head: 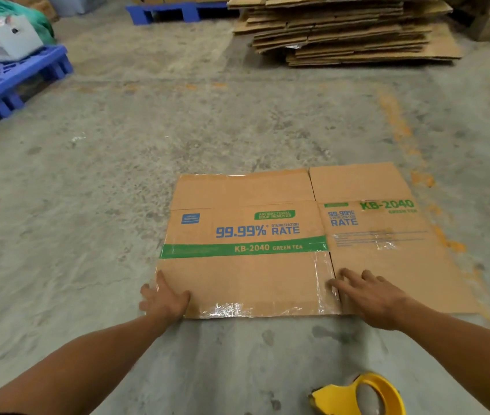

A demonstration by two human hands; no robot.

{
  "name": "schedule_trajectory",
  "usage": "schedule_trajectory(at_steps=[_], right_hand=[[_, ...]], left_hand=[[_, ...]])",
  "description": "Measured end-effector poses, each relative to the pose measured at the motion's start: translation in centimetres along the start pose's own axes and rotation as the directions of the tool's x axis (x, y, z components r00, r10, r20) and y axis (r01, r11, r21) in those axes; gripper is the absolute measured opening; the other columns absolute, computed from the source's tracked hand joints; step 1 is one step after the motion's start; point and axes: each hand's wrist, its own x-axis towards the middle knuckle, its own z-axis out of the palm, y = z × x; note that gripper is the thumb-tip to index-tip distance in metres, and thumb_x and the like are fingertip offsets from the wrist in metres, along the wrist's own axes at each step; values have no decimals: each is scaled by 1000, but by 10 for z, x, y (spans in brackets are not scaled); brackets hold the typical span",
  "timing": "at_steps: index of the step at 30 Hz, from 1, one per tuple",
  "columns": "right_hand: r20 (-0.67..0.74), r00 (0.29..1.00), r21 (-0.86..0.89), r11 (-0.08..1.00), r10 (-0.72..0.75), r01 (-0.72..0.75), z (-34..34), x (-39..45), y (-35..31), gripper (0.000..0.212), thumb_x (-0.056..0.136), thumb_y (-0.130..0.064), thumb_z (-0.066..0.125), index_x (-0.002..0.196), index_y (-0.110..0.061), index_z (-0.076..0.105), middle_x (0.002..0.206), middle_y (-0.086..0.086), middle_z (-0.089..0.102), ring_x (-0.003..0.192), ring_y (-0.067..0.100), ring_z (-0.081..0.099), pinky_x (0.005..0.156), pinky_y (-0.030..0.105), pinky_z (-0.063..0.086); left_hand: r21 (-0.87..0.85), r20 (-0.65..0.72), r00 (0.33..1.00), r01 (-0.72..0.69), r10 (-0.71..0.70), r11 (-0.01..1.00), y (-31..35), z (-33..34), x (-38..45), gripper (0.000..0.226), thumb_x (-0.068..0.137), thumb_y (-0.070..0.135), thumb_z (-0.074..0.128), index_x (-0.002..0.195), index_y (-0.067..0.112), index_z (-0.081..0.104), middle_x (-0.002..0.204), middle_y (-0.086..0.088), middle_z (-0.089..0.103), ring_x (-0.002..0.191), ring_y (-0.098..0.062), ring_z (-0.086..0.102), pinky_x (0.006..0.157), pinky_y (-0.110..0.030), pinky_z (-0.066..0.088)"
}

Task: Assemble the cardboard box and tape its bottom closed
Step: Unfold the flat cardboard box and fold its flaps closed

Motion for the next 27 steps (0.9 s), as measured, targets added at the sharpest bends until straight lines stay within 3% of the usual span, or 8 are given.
schedule_trajectory(at_steps=[4, 8, 10, 14, 18, 22, 25, 27], right_hand=[[-63, 998, 9, 1000, 17, -16, 2, 11, -16, 65, 93, -48, 40, 149, -39, 9, 160, 8, 10, 132, 35, 34, 101, 46, 40], [-73, 989, -75, 989, -131, 125, 5, 25, -52, 87, 84, -62, 53, 153, -39, 4, 164, 14, -2, 147, 42, 9, 110, 57, 24], [-123, 968, -182, 964, -219, 195, -1, 34, -76, 93, 78, -62, 61, 153, -38, 11, 163, 16, 7, 145, 47, 13, 106, 64, 26], [-7, 971, -223, 947, -239, 231, -11, 59, -86, 87, 91, -50, 54, 151, -41, -8, 162, 15, -14, 146, 48, -2, 111, 57, 23], [99, 959, -212, 936, -264, 280, -19, 68, -87, 81, 95, -38, 52, 149, -42, -8, 160, 23, -13, 142, 55, 4, 104, 58, 37], [124, 962, -233, 935, -243, 267, -25, 56, -100, 76, 99, -6, 37, 152, -37, -8, 159, 29, -2, 135, 60, 21, 97, 58, 45], [58, 967, -167, 952, -249, 255, -40, 55, -92, 69, 97, -5, 35, 154, -26, 1, 148, 21, 34, 118, 44, 52, 92, 48, 47], [18, 982, -95, 977, -189, 190, -45, 56, -83, 70, 94, -7, 44, 152, -23, 10, 148, 13, 34, 120, 38, 50, 97, 47, 46]], left_hand=[[-30, 48, 993, 112, -111, 993, 9, -3, -3, 88, 82, 45, 63, 152, 24, 14, 140, -23, 29, 126, -43, 36, 104, -49, 39], [102, 81, 994, 68, -77, 992, 15, 1, -15, 67, 81, 38, 57, 140, 22, 30, 140, -20, 26, 128, -42, 30, 106, -49, 35], [183, 117, 993, -27, 6, 983, 13, 3, -22, 65, 79, 37, 54, 137, 23, 28, 142, -18, 23, 131, -44, 26, 107, -53, 34], [394, 279, 898, -429, 339, 813, 5, 8, -36, 73, 91, 39, 45, 150, 15, 9, 157, -20, 4, 144, -43, 9, 112, -54, 27], [504, 471, 726, -688, 501, 523, 3, 15, -55, 81, 93, 43, 43, 154, 17, -3, 162, -16, -12, 149, -39, -6, 117, -52, 17], [568, 486, 659, -737, 574, 366, 15, 17, -55, 87, 93, 45, 50, 155, 22, -7, 163, -12, -13, 149, -38, -8, 118, -50, 14], [599, 482, 627, -746, 612, 292, 29, 13, -51, 89, 93, 43, 52, 155, 25, -9, 164, -8, -13, 150, -35, -9, 119, -50, 14], [604, 487, 640, -738, 595, 299, 37, 14, -51, 87, 94, 43, 51, 154, 27, -10, 164, -7, -13, 150, -35, -9, 119, -50, 15]])
